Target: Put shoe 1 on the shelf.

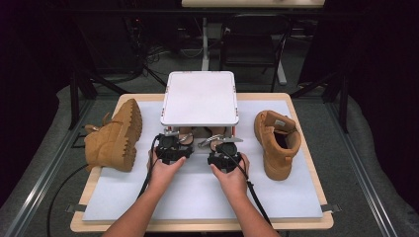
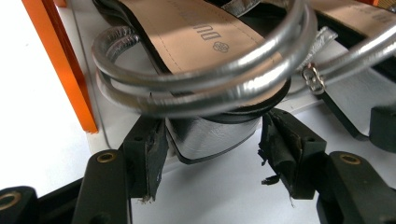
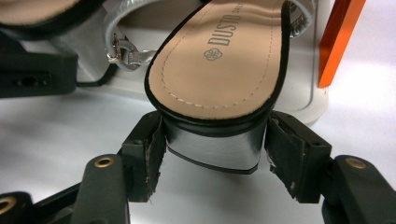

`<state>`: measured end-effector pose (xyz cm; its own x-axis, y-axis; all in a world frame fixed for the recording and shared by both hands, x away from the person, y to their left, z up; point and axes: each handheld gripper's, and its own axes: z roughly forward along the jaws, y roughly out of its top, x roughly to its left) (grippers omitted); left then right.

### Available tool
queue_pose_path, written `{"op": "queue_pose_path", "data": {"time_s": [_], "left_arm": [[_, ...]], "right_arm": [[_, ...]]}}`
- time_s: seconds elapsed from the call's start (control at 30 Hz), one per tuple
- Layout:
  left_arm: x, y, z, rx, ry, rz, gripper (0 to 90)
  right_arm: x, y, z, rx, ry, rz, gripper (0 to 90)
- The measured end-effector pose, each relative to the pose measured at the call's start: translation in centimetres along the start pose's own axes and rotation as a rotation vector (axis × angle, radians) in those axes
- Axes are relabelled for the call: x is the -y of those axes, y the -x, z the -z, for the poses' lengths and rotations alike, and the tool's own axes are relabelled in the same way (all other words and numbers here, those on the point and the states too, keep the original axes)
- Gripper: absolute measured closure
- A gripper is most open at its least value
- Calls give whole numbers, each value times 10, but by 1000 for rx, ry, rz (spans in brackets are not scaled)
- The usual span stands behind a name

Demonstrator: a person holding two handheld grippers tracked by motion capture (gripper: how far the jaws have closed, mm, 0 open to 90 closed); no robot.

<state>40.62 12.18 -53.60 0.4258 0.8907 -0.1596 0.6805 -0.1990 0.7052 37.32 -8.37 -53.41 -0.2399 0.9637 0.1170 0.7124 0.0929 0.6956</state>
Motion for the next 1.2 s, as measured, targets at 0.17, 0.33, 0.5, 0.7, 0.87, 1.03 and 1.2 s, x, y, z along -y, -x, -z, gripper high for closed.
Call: {"op": "queue_pose_path", "data": {"time_s": [0.17, 0.33, 0.5, 0.7, 0.87, 1.03, 1.2], "left_arm": [[1, 1, -2, -12, -14, -10, 415], [2, 2, -3, -12, -20, -9, 416], [2, 2, -3, -10, -20, -6, 416], [1, 2, -2, -13, -14, -4, 416], [0, 3, -3, -15, -4, -1, 415], [-3, 3, -8, -22, -6, -2, 415], [-4, 2, -12, -24, 1, 0, 415]], "right_arm": [[-7, -1, -4, 3, 14, -13, 386], [-13, -2, -13, 7, 27, -17, 387], [-17, -3, -21, 19, 35, -24, 387], [-19, -3, -29, 34, 42, -25, 387], [-15, -4, -33, 45, 45, -15, 388], [-14, -5, -33, 46, 52, -22, 388], [-14, -4, -33, 45, 56, -21, 389]]}}
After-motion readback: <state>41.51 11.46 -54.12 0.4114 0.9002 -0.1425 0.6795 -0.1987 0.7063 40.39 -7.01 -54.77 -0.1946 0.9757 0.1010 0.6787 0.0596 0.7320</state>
